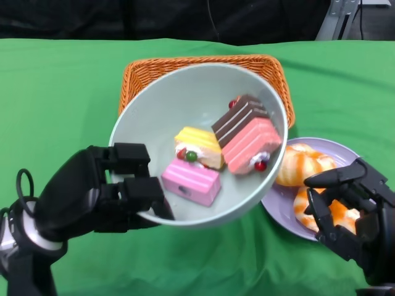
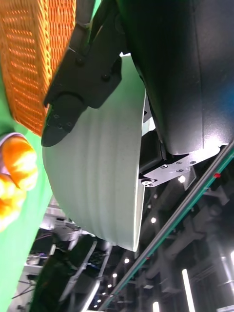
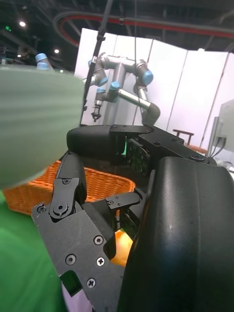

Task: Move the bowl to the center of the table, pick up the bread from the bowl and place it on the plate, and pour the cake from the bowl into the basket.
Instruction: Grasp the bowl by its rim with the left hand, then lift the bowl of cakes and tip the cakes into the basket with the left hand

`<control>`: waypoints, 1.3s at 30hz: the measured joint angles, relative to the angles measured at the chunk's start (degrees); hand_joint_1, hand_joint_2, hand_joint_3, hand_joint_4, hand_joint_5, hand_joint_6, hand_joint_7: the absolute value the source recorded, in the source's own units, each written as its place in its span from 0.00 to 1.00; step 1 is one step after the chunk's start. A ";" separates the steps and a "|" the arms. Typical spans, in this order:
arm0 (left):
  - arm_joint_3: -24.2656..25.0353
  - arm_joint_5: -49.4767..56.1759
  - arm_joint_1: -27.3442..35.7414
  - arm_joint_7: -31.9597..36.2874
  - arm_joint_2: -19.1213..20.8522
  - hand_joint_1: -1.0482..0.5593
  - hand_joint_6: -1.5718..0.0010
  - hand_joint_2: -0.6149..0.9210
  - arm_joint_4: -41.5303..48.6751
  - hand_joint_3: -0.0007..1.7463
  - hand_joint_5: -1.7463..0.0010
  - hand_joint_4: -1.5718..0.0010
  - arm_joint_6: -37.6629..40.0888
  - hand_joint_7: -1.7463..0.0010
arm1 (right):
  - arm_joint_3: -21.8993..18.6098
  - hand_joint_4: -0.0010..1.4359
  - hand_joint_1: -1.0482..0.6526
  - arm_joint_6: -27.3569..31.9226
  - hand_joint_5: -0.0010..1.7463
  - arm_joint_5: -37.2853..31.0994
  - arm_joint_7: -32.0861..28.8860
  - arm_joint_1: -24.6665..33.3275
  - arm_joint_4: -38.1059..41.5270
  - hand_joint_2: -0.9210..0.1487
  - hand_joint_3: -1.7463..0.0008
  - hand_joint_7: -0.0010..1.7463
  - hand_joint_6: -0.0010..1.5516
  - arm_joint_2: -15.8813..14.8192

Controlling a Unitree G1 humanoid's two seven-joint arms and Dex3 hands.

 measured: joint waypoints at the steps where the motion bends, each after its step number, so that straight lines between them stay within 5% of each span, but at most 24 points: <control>1: 0.35 -0.15 -0.21 -0.66 -0.38 0.63 0.48 0.69 0.08 0.59 0.20 0.45 0.06 0.30 | 0.16 0.54 0.52 0.00 0.86 0.08 0.28 0.05 0.22 0.33 0.49 0.67 0.46 0.00; 7: 2.10 -0.68 -3.07 -3.64 -4.06 0.63 0.47 0.68 2.18 0.62 0.17 0.46 0.99 0.31 | 2.16 0.48 0.50 -1.26 0.88 0.18 2.68 0.54 2.33 0.24 0.65 0.69 0.43 -0.59; 12: 2.30 -0.72 -6.74 -4.34 -6.84 0.61 0.45 0.75 5.41 0.52 0.09 0.51 2.52 0.36 | 4.13 0.49 0.52 -2.45 0.88 0.55 3.62 1.33 5.00 0.20 0.69 0.68 0.45 -0.27; 18: 2.24 -4.21 -11.07 -8.02 -10.52 0.64 0.49 0.72 12.28 0.61 0.08 0.54 3.32 0.30 | 4.87 0.50 0.51 -3.93 0.89 0.37 4.10 1.59 7.17 0.21 0.71 0.68 0.45 -0.25; 28: 3.19 -15.89 -16.25 -21.66 -17.18 0.64 0.53 0.81 21.41 0.52 0.05 0.56 4.89 0.20 | 5.27 0.50 0.49 -7.49 0.89 -2.41 3.23 0.73 12.50 0.28 0.62 0.70 0.45 -0.42; 39: 8.35 -28.23 -19.76 -35.09 -23.74 0.65 0.55 0.81 28.70 0.57 0.00 0.58 6.40 0.17 | 6.21 0.51 0.49 -9.20 0.89 -2.50 3.23 0.06 15.76 0.38 0.51 0.72 0.44 -0.52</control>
